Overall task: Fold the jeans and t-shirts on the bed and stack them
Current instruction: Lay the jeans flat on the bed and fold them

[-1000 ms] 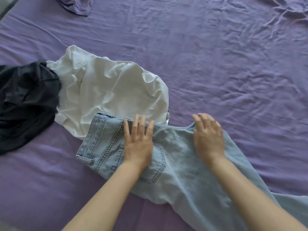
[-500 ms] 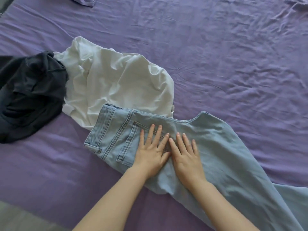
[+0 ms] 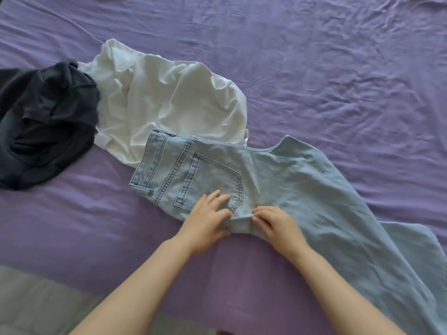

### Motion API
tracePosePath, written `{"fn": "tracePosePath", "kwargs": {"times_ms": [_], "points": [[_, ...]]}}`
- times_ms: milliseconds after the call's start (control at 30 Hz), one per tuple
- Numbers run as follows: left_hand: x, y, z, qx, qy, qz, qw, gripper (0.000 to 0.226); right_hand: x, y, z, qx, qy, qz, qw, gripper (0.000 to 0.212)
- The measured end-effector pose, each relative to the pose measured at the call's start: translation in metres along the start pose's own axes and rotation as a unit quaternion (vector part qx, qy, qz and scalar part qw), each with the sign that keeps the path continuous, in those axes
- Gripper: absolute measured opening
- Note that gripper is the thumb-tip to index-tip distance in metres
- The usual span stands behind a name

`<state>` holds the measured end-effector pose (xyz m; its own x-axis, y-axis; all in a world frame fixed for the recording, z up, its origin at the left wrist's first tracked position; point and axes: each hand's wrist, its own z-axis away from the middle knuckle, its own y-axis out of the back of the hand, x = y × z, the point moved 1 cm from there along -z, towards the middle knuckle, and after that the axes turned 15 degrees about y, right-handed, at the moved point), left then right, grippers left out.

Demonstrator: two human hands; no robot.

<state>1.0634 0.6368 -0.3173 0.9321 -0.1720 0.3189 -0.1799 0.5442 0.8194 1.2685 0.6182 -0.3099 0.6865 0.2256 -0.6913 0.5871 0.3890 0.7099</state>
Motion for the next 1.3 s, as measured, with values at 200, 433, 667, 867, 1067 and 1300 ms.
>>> {"fn": "tracePosePath", "kwargs": {"times_ms": [200,433,667,867,1067,1300], "points": [[0.009,0.030,-0.023,-0.012,0.085,0.124,0.989,0.024,-0.013,0.004,0.006,0.088,-0.045,-0.025,0.995,0.029],[0.012,0.063,-0.039,-0.055,0.143,0.194,0.969,0.028,-0.025,0.024,0.011,0.132,0.067,0.154,0.977,0.044],[0.012,0.053,-0.025,-0.036,0.166,0.403,0.899,0.020,-0.013,0.015,0.022,0.036,0.175,0.299,0.938,0.011],[0.017,0.047,-0.020,-0.022,0.086,0.364,0.927,0.025,-0.003,-0.002,0.030,-0.055,0.170,0.372,0.911,0.036],[0.028,0.048,-0.022,-0.084,0.142,0.491,0.855,0.015,-0.014,0.006,0.040,0.064,0.223,0.320,0.918,0.016],[0.033,0.023,-0.028,-0.123,0.080,0.121,0.982,0.033,-0.018,0.008,0.057,0.170,0.234,0.215,0.933,0.016]]}}
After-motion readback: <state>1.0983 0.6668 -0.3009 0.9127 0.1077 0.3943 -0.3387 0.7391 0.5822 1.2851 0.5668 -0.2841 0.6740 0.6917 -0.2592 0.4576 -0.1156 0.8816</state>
